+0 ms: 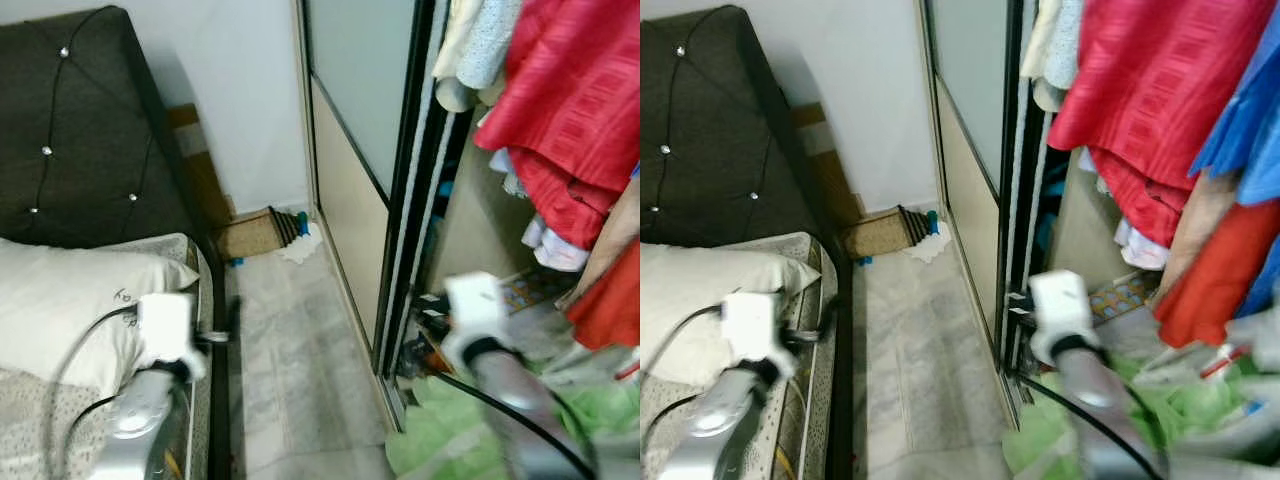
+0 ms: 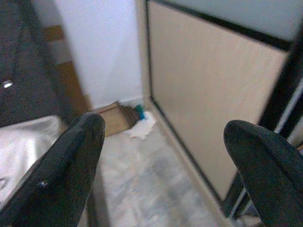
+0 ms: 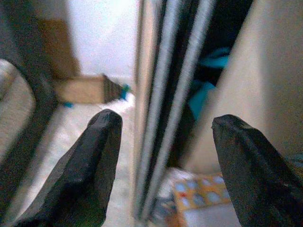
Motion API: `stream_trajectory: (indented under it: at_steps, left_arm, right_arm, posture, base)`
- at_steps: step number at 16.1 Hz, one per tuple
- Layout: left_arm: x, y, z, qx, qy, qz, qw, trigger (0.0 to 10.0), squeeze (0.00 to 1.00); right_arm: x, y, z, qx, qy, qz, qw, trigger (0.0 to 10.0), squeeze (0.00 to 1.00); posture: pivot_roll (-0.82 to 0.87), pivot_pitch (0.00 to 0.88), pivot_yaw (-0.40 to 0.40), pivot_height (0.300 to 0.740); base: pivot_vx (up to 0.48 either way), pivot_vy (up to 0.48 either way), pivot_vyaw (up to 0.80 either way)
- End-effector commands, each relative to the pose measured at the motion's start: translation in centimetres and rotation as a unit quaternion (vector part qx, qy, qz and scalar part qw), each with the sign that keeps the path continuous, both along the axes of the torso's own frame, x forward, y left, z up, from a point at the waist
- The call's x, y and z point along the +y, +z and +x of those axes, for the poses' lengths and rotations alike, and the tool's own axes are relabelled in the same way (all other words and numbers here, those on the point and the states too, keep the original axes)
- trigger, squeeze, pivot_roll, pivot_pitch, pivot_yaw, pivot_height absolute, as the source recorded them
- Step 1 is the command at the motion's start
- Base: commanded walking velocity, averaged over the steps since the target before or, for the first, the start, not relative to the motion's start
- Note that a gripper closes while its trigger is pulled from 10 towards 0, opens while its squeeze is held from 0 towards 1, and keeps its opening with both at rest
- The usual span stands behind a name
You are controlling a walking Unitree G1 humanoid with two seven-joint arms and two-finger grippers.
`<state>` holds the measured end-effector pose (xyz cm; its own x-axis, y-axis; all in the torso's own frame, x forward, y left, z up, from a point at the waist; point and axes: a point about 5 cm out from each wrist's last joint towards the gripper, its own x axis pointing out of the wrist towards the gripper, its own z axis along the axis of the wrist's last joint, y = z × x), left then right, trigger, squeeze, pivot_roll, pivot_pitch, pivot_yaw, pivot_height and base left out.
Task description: Clean up the room
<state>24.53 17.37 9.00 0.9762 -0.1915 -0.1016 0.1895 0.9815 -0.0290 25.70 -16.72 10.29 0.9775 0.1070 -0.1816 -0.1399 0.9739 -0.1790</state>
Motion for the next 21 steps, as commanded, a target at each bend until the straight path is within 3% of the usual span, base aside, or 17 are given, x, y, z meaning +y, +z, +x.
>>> stream_trajectory:
  at_steps: [1, 3, 16, 21]
  left_arm:
    - [1.18, -0.04, -0.2, 0.005, 0.019, 0.014, 1.0, 10.0, 0.0]
    - [1.43, -0.13, -0.17, 0.013, 0.033, 0.026, 0.999, 10.0, 0.0]
    - [1.35, -0.11, -0.13, 0.013, 0.021, -0.009, 1.0, 10.0, 0.0]
    - [1.39, -0.18, 0.02, 0.011, 0.025, 0.003, 1.0, 10.0, 0.0]
  right_arm:
    - [1.29, 0.65, 0.33, -0.013, 0.023, 0.005, 1.0, 10.0, 0.0]
    - [1.36, 0.64, 0.33, -0.012, 0.022, 0.009, 1.0, 10.0, 0.0]
    - [1.58, 0.7, 0.44, -0.012, 0.029, 0.016, 0.999, 10.0, 0.0]
    - [1.81, 0.88, 0.74, -0.018, 0.036, 0.023, 0.999, 10.0, 0.0]
  posture:
    - [-0.22, 0.0, 0.033, 0.74]
    - [-0.22, 0.0, 0.033, 0.74]
    - [-0.21, 0.0, 0.031, 0.74]
    - [-0.21, 0.0, 0.026, 0.74]
  base:
    - [0.0, 0.0, 0.8]
    - [0.0, 0.0, 0.8]
    - [0.0, 0.0, 0.8]
    - [0.0, 0.0, 0.8]
